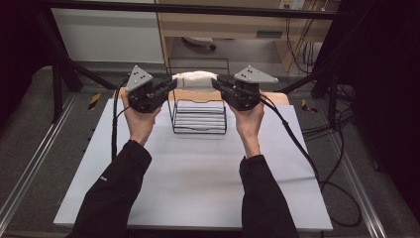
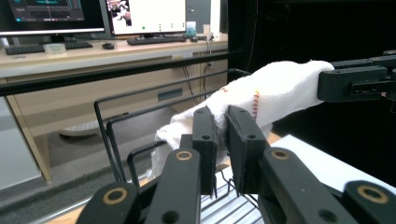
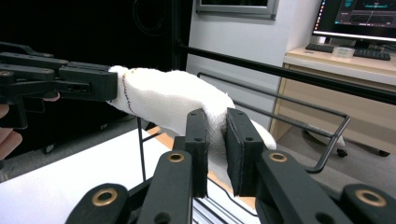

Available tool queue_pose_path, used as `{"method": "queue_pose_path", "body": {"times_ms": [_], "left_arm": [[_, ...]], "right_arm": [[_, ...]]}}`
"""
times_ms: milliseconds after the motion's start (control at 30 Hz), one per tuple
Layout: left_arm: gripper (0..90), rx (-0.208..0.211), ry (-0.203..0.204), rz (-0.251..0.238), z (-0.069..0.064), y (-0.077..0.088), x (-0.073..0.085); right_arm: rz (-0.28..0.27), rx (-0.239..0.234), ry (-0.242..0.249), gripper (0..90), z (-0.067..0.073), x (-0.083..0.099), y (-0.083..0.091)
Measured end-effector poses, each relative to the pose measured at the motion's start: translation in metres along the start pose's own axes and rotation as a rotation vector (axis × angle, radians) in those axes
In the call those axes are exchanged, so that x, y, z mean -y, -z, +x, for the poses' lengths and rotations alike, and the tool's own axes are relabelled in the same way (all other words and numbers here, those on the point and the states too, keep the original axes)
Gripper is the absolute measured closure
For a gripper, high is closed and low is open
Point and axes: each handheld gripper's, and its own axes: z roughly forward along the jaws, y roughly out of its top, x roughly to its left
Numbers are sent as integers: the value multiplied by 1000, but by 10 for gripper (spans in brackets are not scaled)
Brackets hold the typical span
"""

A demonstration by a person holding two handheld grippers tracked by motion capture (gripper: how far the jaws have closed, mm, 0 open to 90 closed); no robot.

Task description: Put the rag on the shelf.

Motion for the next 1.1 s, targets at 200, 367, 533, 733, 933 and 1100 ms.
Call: {"method": "queue_pose_path", "body": {"times_ms": [200, 367, 533, 733, 933, 1100], "left_arm": [[800, 8, 15, 18, -1, 1, 1], [738, 1, 31, 15, 0, 10, -10], [734, -39, 17, 28, 3, 10, -33], [809, -71, 33, 78, 6, -8, -49], [857, -77, 62, 148, 11, -31, -47], [877, -29, 87, 164, 11, -36, -39]], "right_arm": [[16, -1, 13, 799, 1, 4, 1], [18, 0, 11, 800, 0, 7, 2], [18, -2, 15, 800, 1, 8, 1], [17, -2, 12, 800, 1, 8, 1], [23, -5, 15, 799, 1, 9, 1], [24, -7, 18, 798, 1, 9, 2]]}}
